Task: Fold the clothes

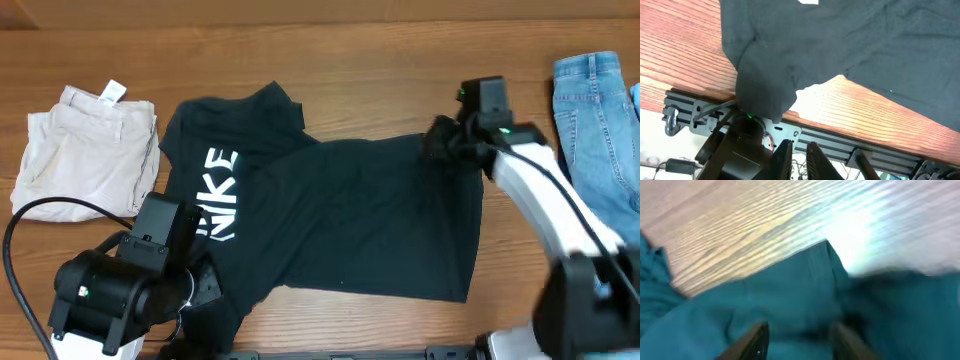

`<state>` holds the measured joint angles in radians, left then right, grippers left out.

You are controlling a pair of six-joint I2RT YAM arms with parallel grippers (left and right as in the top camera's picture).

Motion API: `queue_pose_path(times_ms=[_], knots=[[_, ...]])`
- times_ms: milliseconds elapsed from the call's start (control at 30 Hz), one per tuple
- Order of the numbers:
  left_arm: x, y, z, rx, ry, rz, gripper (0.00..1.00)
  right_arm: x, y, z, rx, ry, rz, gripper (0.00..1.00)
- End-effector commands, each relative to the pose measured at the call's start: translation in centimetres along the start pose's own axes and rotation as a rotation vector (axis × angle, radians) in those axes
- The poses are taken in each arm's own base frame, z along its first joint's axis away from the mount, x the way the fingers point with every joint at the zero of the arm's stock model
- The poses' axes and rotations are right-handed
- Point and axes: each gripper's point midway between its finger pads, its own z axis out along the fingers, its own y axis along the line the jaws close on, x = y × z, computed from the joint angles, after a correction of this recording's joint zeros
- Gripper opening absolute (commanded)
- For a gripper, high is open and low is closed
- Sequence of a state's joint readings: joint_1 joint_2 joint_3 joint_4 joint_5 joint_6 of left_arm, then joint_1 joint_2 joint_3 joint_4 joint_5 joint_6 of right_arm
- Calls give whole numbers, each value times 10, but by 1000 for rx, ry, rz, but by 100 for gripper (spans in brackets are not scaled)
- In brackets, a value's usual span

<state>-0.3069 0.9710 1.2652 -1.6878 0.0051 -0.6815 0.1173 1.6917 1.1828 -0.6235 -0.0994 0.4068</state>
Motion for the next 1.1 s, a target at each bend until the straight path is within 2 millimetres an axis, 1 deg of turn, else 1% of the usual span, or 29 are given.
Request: queue_pose_path(times_ms=[0,33,67,100,167,200,233,300,333,400,500,533,567,600,633,667,700,733,767,833,867,900,933,967,1000,1033,1067], knots=[[-5,2,-4,-6,-29,-2,16,4,-13,42,21,49,-23,36],[-11,-3,-5,12,-55,39,25,7,-27,47,48,77,8,38],[-15,-6,-4,20,-67,61,30,4,-33,46,52,74,20,40],[-19,-9,-4,28,-78,79,34,1,-34,45,43,69,25,41],[-33,-21,-1,47,-111,131,43,-4,-20,43,-83,78,1,43],[-40,-26,2,52,-119,140,45,-7,-11,44,-149,77,-1,44],[-48,-32,6,53,-121,153,45,-11,-9,47,-162,63,-5,44],[-53,-38,14,41,-90,163,45,-16,-5,55,-175,40,-17,45],[-54,-40,22,23,-53,173,44,-16,-1,66,-184,32,-29,45],[-53,-42,31,2,-5,183,43,-9,1,81,-196,55,-34,45],[-53,-43,39,-18,42,183,40,4,-6,98,-183,107,1,45],[-55,-45,41,-17,40,183,41,8,-8,101,-178,119,7,44],[-60,-47,42,-13,21,183,43,7,-7,101,-179,116,6,36],[-67,-50,42,-8,-9,183,49,3,-4,100,-195,106,2,23],[-74,-53,43,-6,-34,188,52,0,1,97,-219,104,-1,14],[-82,-58,45,3,-62,211,52,-5,8,93,-250,102,-3,5],[-87,-60,47,2,-75,216,53,-12,14,87,-281,92,-4,4],[-90,-62,49,2,-77,220,53,-24,21,77,-318,67,-9,4],[-92,-64,55,-5,-65,227,53,-40,27,67,-347,28,-17,4],[-94,-65,66,-29,-28,229,52,-77,40,39,-401,-80,-66,4],[-94,-66,74,-46,0,233,51,-96,44,24,-416,-134,-78,4],[-94,-66,83,-65,33,237,50,-109,46,13,-423,-171,-84,4],[-93,-66,89,-74,56,237,49,-117,45,4,-422,-186,-79,4],[-92,-66,96,-89,87,237,48,-118,41,1,-410,-172,-65,4],[-91,-65,102,-103,109,236,46,-111,31,1,-378,-121,-31,11],[-90,-65,106,-114,128,237,44,-102,21,3,-349,-76,-3,10],[-90,-65,109,-120,138,236,44,-98,14,5,-322,-58,13,10]])
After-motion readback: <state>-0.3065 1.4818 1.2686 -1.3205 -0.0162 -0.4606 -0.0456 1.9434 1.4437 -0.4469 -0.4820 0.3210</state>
